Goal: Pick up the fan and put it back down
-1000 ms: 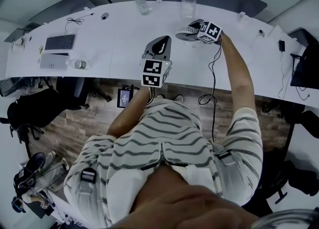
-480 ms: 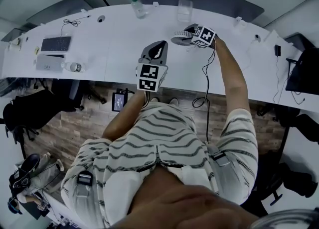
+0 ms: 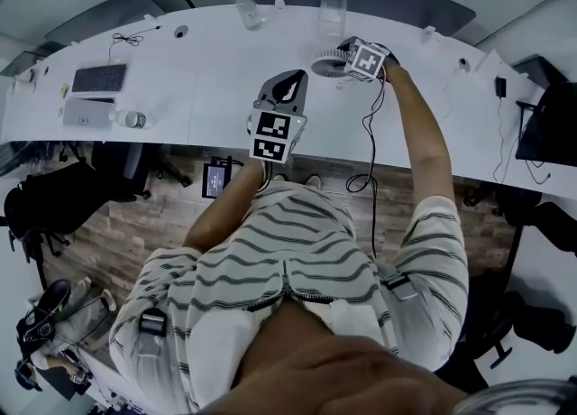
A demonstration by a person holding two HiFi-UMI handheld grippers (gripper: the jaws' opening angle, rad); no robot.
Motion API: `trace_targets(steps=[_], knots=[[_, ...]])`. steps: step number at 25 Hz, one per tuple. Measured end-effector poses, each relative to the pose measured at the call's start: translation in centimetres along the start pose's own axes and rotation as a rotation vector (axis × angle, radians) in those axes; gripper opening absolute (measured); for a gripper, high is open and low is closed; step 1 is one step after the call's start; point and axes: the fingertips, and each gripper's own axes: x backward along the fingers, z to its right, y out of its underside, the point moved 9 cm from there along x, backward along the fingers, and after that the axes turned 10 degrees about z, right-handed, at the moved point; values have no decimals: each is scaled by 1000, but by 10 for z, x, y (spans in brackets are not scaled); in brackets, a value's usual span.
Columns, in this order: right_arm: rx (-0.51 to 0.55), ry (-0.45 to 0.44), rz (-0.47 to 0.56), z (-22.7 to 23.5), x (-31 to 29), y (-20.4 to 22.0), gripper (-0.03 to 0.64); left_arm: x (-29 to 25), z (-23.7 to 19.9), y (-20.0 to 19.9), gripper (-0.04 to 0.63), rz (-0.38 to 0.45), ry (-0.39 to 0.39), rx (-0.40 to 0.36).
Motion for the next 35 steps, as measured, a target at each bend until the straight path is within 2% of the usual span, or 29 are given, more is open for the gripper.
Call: trace_targets(steps=[7,12,14,16,21,24,30,35], knots=[[20,20,-37,0,19,-10,227,-2,3,-2,8,12,20,-7],[-42,60,22,-2,33,-14,225,0,2,-5,8,17,29,-4],[-83,115,57,0,44,-14,194,0,3,-7,8,25,32,-3],[-131,179,119,0,56,-16,115,1,4,-7,8,29,37,1],[-202,330,221,-10,75,-25,24,1,5,-8,8,40,43,8],[-271,420,266,-21,83,-33,12,1,6,-11,8,52,41,9],[-602,548,452,-46,109,-57,11,3,5,-14,8,73,30,15],[-660,668,516,-69,126,-77,11,9,7,-23,8,109,17,31]])
